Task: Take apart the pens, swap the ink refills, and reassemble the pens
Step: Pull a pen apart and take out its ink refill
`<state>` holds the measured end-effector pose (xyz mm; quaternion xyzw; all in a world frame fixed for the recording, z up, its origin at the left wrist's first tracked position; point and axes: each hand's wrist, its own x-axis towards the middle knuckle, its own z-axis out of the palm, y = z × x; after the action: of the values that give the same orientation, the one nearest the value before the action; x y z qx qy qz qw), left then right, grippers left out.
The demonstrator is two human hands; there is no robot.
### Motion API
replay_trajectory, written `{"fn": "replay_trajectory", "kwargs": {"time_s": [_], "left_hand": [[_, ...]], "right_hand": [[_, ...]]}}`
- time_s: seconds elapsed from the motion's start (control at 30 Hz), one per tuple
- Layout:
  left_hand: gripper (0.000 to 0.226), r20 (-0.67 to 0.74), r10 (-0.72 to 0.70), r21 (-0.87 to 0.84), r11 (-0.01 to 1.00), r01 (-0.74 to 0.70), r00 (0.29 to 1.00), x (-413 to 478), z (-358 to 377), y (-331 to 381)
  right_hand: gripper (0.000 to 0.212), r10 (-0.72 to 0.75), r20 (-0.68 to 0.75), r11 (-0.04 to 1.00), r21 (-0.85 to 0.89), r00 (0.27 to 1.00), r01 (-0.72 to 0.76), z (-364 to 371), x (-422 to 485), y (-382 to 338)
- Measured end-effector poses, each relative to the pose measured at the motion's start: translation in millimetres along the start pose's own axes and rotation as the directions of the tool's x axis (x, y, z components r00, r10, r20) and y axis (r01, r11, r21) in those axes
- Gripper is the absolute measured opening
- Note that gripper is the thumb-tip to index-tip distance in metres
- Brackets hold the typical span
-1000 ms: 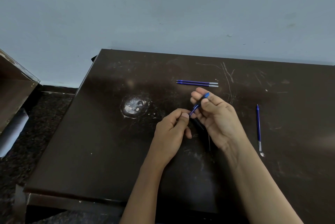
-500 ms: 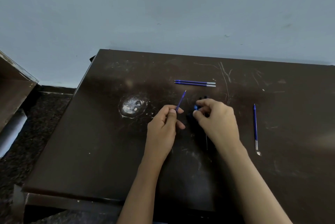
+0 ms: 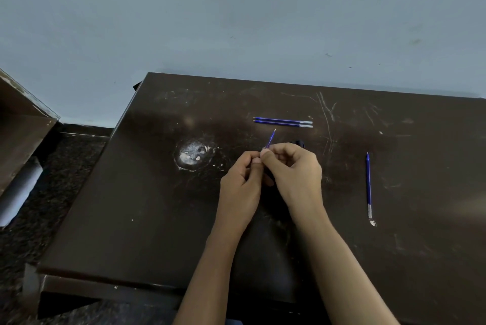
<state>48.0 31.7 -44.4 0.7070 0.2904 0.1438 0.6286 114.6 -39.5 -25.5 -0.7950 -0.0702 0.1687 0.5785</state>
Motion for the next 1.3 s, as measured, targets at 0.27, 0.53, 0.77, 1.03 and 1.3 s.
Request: {"fn": "replay_trajectory", "kwargs": {"time_s": [0.27, 0.53, 0.77, 1.03, 1.3], "left_hand": [[0.026, -0.038, 0.015, 0.013, 1.0, -0.015, 0.999, 0.1, 1.2, -2.6], [0.026, -0.038, 0.002, 0.02, 1.0, -0.001, 0.999, 0.4, 0.6, -1.9], [0.025, -0.052, -0.003, -0.001, 1.0, 0.003, 0.999, 1.1, 0.5, -0.5], [0.025, -0.065, -0.001, 0.008, 1.0, 0.002, 0.998, 1.0, -1.2, -0.2], [0.025, -0.062, -0.02, 0.011, 1.0, 0.021, 0.998, 0.5, -1.5, 1.0]], "right_hand": [[0.014, -0.16, -0.087, 0.969, 0.179, 0.983, 0.173, -21.5, 78.9, -46.5], [0.023, -0.27, 0.24, 0.66, -0.659, 0.933, 0.361, -7.4, 136.7, -32.5], [0.025, -0.211, 0.278, 0.605, -0.716, 0.937, 0.349, 5.5, 140.0, -10.0], [0.027, -0.246, 0.299, 0.588, -0.71, 0.922, 0.387, 4.2, 136.3, -6.9], [0.027, -0.254, 0.318, 0.575, -0.709, 0.913, 0.407, 2.4, 133.6, -7.5]]}}
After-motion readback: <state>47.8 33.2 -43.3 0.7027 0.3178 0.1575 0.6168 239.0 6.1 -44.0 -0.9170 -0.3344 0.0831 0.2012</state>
